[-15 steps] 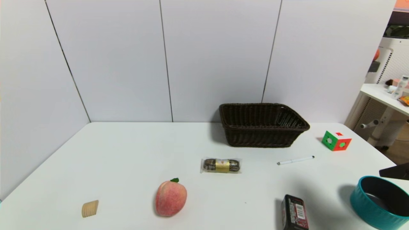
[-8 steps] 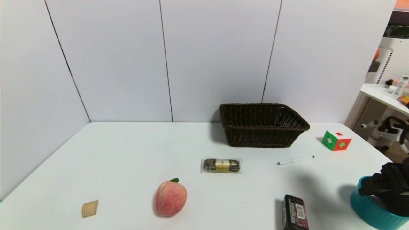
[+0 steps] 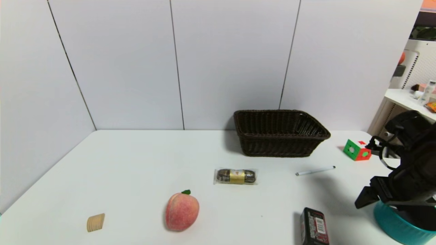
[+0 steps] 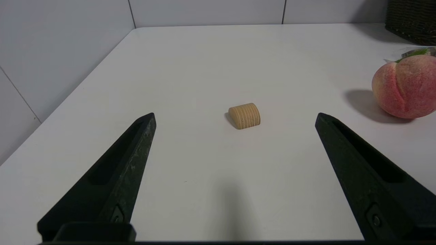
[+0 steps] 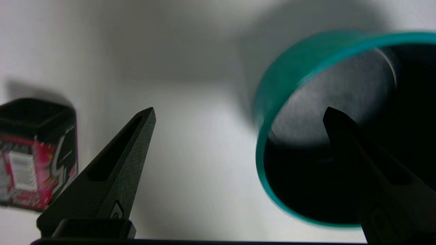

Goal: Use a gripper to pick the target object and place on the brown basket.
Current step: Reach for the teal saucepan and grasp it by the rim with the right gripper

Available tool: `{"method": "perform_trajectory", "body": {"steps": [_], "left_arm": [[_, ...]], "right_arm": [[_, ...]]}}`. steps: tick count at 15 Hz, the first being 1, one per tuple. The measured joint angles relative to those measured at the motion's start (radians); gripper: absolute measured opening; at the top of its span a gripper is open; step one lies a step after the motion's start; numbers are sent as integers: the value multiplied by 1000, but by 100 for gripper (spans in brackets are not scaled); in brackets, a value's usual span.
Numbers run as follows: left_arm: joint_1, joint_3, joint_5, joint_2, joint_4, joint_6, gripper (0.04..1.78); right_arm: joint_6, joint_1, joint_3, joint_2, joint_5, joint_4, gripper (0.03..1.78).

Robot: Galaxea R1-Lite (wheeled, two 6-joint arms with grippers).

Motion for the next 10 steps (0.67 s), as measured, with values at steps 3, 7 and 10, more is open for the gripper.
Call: {"method": "perform_trajectory", "body": {"steps": [3, 7, 10], "left_arm": [[0, 0, 0, 0, 0, 0, 169], [0, 0, 0, 0, 0, 0, 169], [0, 0, 0, 0, 0, 0, 169]], "right_arm": [[-5, 4, 45, 39, -3, -71, 170], [-6, 5, 53, 74, -3, -83, 170], [-6, 4, 54, 89, -4, -82, 146]]}}
